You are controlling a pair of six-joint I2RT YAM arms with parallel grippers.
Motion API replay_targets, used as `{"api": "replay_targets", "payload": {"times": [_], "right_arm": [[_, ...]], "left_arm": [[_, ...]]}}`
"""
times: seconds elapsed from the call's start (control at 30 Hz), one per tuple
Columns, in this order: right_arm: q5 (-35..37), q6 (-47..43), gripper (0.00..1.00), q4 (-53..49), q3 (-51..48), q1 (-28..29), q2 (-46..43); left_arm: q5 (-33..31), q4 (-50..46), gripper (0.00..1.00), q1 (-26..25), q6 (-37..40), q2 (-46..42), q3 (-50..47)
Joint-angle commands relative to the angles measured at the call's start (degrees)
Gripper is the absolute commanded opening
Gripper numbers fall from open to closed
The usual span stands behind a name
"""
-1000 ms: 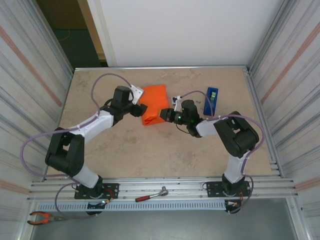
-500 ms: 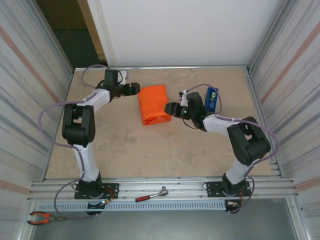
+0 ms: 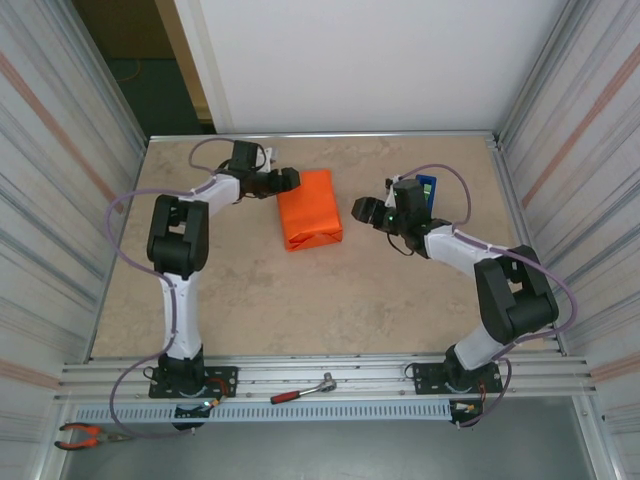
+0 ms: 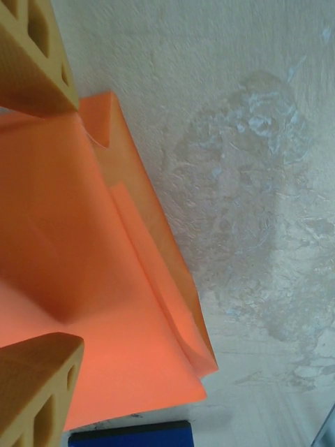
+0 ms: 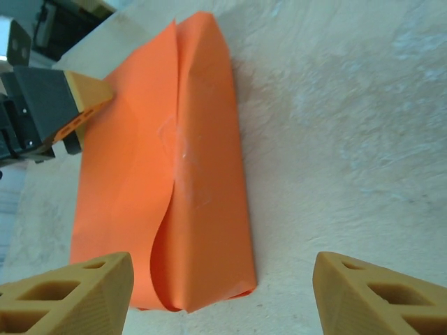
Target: Wrap the gift box in paper
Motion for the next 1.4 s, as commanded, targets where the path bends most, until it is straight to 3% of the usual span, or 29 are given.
{"api": "replay_targets", "payload": {"times": [0.0, 0.23, 0.43, 0.9, 1.13, 1.37], "right_arm": [[1.05, -0.08, 0.68, -3.85, -0.16, -1.94, -1.2], [-2.57, 0.15, 0.67, -4.89, -1.88, -3.59, -1.32], [-4.78, 0.59, 0.66, -5.66, -1.71, -3.61, -1.33], [-14.56, -0.24, 0.69, 3.5, 0.55, -1.58, -4.78], [-9.97, -3.09, 0.72, 5.21, 0.48, 3.17, -6.04], [-4.07, -2.92, 0.73, 6.99, 0.64, 5.62, -5.13]], "left_arm": [[0.99, -1.8, 0.75, -0.07, -1.23, 2.11, 3.04], [3.24, -2.04, 0.55, -0.17, -2.96, 4.94, 7.32], [8.4, 3.74, 0.01, -0.56, -6.52, 3.72, 7.01], [8.63, 37.82, 0.0, -5.3, -7.93, -22.06, -20.78], [6.86, 47.48, 0.0, -7.29, -4.68, -28.2, -34.81], [7.54, 50.94, 0.0, -7.29, -3.63, -30.99, -41.32]]}}
